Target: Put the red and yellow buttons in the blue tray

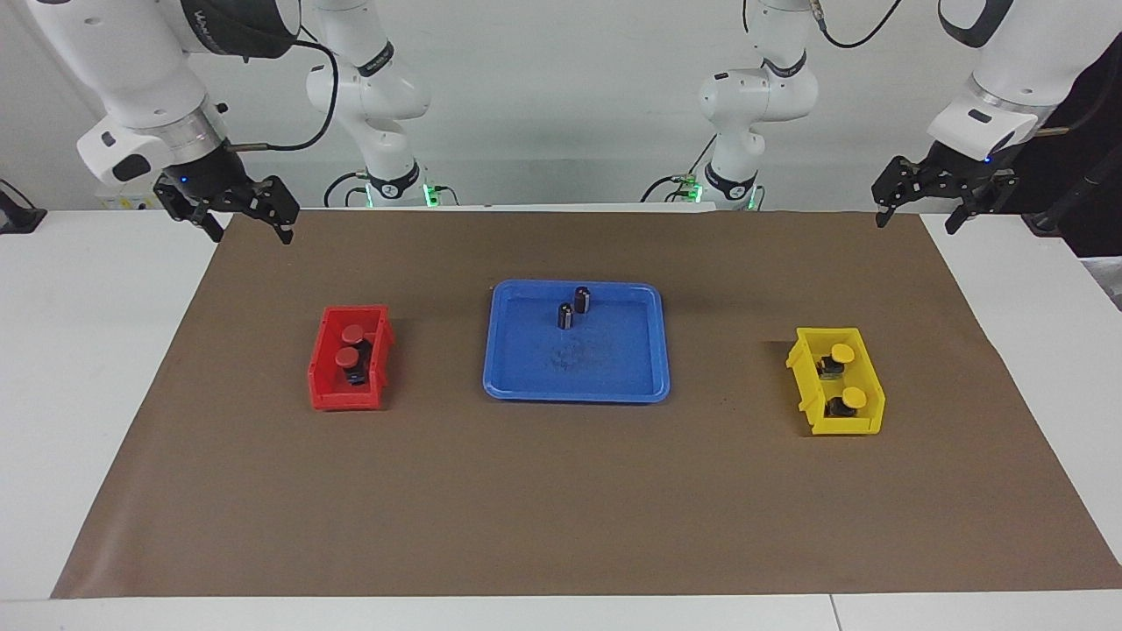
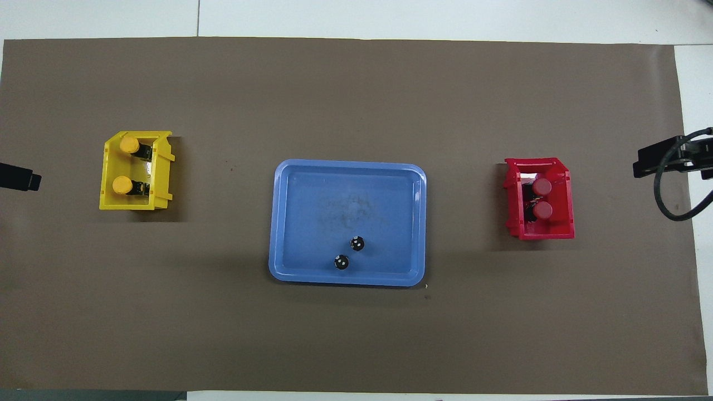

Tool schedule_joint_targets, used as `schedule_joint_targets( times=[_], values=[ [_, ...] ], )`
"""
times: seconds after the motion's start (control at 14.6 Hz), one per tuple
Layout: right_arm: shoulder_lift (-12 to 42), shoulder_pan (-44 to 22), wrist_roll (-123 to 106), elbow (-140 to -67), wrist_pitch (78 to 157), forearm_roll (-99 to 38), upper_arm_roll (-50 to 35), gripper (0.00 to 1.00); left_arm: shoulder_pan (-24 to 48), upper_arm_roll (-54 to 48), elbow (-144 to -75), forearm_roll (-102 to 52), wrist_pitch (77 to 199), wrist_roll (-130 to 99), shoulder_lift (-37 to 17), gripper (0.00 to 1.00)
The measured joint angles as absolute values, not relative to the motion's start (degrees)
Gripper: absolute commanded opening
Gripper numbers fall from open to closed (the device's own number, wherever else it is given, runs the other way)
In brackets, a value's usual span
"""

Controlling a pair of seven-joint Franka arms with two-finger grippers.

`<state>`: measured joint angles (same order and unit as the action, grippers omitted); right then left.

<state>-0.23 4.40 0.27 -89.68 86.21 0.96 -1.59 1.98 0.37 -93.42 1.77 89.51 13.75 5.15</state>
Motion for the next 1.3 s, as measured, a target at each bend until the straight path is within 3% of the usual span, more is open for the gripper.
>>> schedule_joint_targets(
  times=[0.89,1.1,1.3],
  values=[
    [-0.2,4.3,0.3,-89.9,87.2,1.0,-1.7,1.00,1.4,0.9,-93.4,1.8,90.0,13.8,5.8,1.00],
    [-0.3,3.9,0.3,-92.3,93.3,0.9,-2.2,1.00,1.4,0.8,-93.4,1.8,90.0,13.8,5.8,1.00],
    [-0.6,1.8,1.3,-101.3,104.8,0.9,-2.5,0.97,1.5,0.6,-93.4,1.8,90.0,13.8,5.8,1.00]
  ],
)
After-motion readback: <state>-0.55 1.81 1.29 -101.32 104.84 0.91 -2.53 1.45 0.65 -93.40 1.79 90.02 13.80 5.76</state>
